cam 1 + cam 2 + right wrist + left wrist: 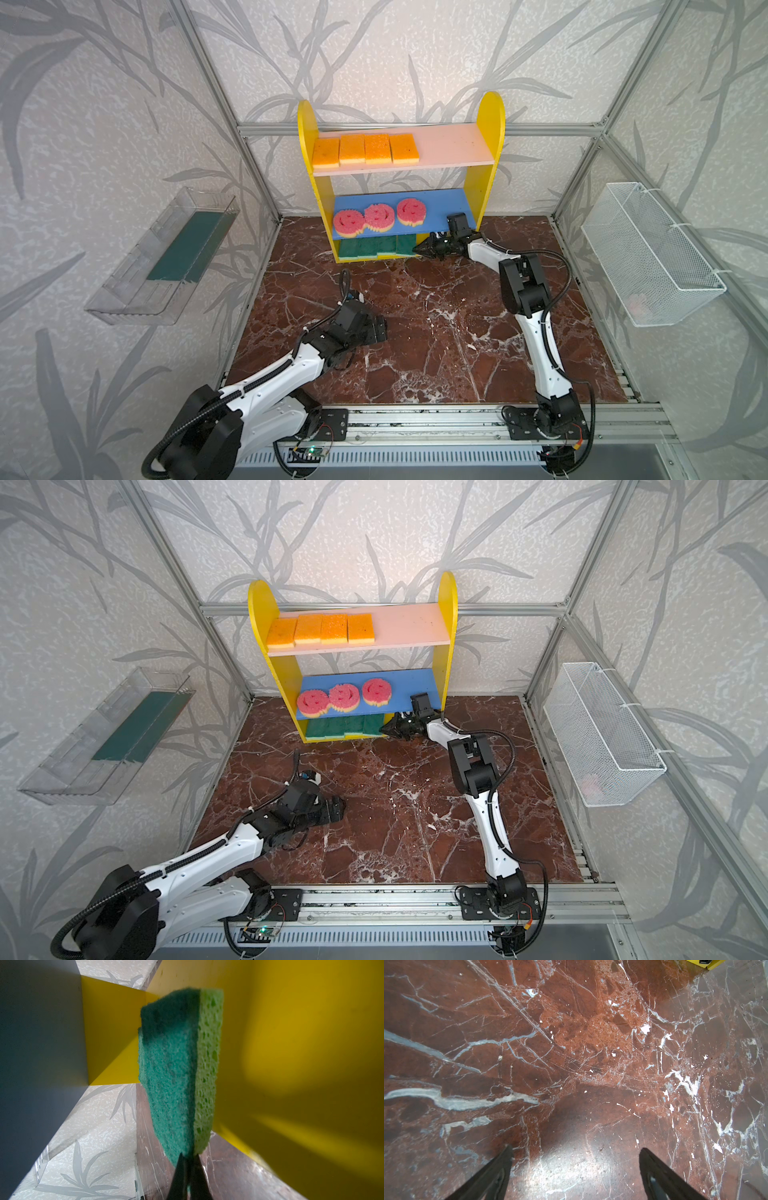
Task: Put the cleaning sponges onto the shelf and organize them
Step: 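Push the green pad deeper into the lower shelf beside the other pads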
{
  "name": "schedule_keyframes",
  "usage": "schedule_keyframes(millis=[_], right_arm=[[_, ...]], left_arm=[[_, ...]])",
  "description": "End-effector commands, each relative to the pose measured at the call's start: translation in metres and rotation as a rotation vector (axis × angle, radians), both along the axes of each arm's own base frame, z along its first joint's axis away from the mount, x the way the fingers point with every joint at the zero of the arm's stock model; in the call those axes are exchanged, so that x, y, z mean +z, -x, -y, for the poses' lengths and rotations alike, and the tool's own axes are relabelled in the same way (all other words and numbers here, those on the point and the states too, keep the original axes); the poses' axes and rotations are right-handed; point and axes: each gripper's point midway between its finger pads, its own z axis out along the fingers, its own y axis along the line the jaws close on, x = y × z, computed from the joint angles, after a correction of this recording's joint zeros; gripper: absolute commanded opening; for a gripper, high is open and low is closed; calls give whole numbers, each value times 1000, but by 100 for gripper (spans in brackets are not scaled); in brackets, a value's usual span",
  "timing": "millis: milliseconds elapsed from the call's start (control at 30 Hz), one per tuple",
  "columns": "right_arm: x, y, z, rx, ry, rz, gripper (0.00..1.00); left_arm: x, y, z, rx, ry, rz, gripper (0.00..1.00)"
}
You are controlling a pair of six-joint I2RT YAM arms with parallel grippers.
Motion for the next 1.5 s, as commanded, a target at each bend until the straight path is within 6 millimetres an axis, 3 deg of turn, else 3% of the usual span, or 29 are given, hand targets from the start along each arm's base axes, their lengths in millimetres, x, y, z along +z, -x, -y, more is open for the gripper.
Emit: schedule_keyframes(millis=[0, 100, 233, 500, 767, 967, 1133, 1467], right_arm=[[-16, -18, 20, -40, 19, 14, 14], [-17, -18, 21, -44, 20, 13, 30], [-18, -16, 22, -46, 24, 15, 40], [-18, -7, 29, -73, 42, 23, 50], [-18, 11, 33, -102, 44, 56, 52], [-25, 29, 33, -170, 50, 94, 51], [-32, 36, 20, -230, 15, 77, 45], [-48, 40, -11, -290, -11, 47, 14]], left_arm=[[7, -7, -1, 7, -16, 16, 96], [6, -7, -1, 6, -16, 11, 96], [5, -6, -1, 6, -14, 8, 96], [7, -4, -2, 9, -7, 13, 96], [10, 1, -5, 14, 5, 25, 96], [10, 4, -7, 20, 14, 30, 96], [9, 6, -9, 23, 18, 32, 96], [9, 12, -14, 33, 23, 40, 96]])
